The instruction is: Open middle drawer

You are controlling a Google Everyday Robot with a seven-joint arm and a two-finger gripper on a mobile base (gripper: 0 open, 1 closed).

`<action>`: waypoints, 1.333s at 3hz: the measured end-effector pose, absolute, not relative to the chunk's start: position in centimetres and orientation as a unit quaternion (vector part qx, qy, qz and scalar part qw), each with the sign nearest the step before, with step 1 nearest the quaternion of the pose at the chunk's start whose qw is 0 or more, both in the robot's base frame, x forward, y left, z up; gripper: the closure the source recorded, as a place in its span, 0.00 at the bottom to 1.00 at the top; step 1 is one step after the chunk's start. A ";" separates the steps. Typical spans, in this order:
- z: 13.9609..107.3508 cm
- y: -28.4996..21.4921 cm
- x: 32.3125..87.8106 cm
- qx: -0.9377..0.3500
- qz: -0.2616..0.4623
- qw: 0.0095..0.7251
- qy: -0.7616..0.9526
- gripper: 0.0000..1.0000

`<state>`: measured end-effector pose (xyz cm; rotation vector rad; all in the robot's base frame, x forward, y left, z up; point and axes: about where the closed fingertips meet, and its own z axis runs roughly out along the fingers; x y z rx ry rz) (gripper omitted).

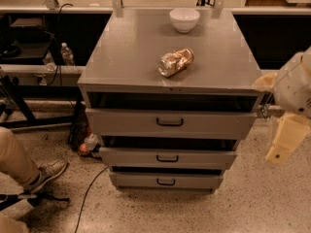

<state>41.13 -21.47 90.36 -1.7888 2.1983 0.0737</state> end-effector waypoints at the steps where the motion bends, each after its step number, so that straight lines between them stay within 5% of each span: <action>1: 83.1 -20.6 39.5 -0.627 0.064 0.142 0.763 0.00; 2: 75.2 -19.8 38.1 -0.612 0.105 0.130 0.773 0.00; 4: 74.3 -19.5 38.6 -0.624 0.101 0.133 0.763 0.00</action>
Offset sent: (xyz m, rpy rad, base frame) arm -0.0424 0.0286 -0.2524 0.1864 0.2393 -0.0469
